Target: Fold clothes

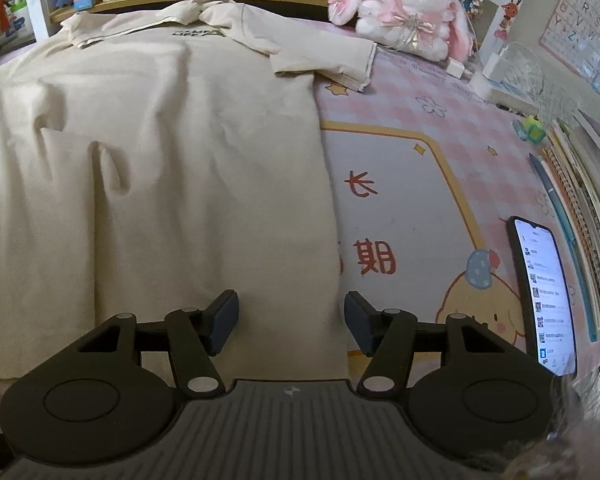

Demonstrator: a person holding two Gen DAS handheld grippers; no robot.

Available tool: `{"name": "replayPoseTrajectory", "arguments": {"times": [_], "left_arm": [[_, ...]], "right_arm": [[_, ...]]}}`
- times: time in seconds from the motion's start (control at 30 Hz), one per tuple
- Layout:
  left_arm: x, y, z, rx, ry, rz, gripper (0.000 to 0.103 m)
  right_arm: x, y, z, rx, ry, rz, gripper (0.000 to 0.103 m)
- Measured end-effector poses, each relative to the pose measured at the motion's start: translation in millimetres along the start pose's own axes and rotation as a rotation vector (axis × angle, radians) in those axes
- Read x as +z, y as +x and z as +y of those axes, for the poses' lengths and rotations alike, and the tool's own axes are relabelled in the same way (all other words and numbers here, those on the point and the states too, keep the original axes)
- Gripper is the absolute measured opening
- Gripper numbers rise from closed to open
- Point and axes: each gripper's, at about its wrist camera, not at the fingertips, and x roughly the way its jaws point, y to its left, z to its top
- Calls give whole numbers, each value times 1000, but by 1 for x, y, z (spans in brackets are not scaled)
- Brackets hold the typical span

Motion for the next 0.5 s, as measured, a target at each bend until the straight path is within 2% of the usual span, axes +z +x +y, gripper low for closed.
{"name": "replayPoseTrajectory", "arguments": {"times": [0.2,0.27,0.37,0.4,0.5], "left_arm": [[-87,-67,-11,-62,274,151,50],[-116,-85,-19,-86,377,180,54],[-158,-108,-32,-81,565,183,57],[-170,-115,-35,-78,603,179,58],[-187,-128,-37,-100,625,189,59]], "right_arm": [[-1,-5,-24,-10,96,-24,56],[-3,-6,-31,-3,130,-17,56],[-10,-8,-39,7,173,-7,56],[-13,-9,-38,8,171,-7,56],[-25,-14,-32,8,160,-9,55]]}}
